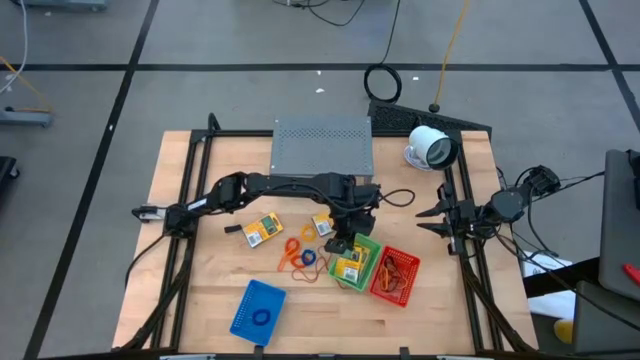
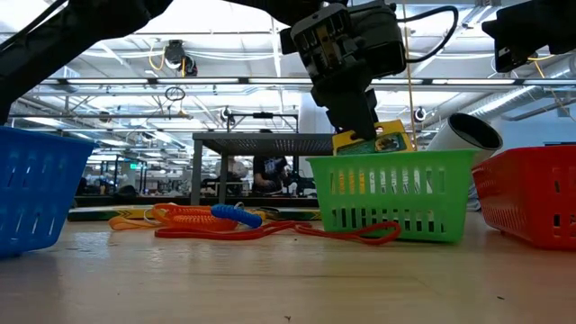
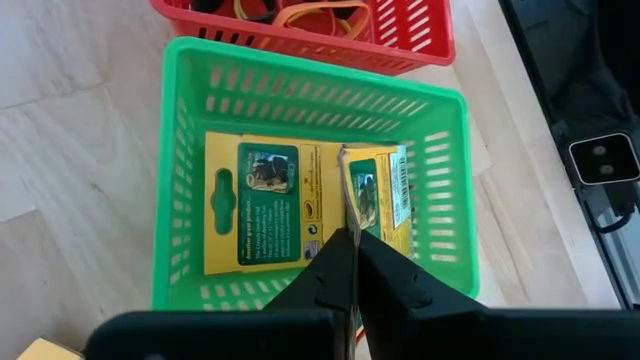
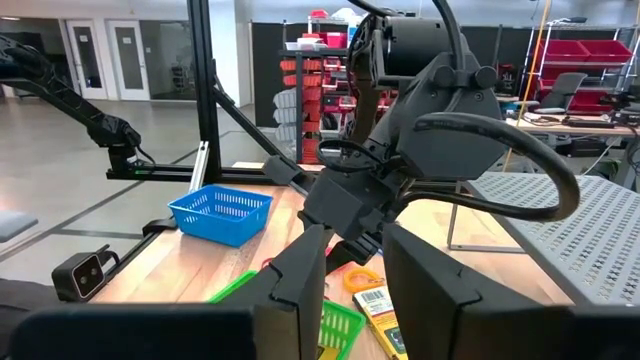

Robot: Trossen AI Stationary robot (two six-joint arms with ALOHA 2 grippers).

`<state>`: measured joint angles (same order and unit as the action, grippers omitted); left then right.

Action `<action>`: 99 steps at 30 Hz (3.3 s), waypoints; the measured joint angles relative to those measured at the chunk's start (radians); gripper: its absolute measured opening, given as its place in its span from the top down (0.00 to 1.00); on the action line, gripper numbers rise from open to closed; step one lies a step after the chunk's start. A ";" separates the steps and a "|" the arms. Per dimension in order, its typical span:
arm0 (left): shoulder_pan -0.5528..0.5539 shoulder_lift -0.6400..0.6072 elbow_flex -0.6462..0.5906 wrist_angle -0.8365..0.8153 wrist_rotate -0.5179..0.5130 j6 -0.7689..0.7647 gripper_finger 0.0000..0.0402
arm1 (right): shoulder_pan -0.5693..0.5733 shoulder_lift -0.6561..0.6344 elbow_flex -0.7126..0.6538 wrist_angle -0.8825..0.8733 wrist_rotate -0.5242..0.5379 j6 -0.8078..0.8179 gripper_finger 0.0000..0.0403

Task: Pick & Place Office Desk Supplies
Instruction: Put the crayon box into the green bin, then put the blue spring rubberband band into the blue bin

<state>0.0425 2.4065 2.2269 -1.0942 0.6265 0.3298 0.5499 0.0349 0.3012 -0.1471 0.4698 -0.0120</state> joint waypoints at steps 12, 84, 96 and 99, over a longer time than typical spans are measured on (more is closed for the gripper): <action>-0.013 0.000 0.000 0.070 -0.038 -0.025 0.73 | 0.000 0.000 0.000 0.000 0.000 0.000 0.76; -0.277 -0.541 -0.918 0.398 -0.663 -1.524 0.52 | 0.000 0.000 0.000 0.000 0.000 0.000 0.77; -0.272 -0.522 -0.917 0.341 -0.675 -1.544 0.52 | 0.000 0.000 0.000 0.000 0.000 0.000 0.76; -0.272 -0.504 -0.917 0.340 -0.674 -1.547 0.52 | 0.000 0.000 0.000 0.000 0.000 0.000 0.77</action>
<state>-0.2295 1.9023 1.3104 -0.7537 -0.0478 -1.2170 0.5496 0.0353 0.3008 -0.1471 0.4697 -0.0120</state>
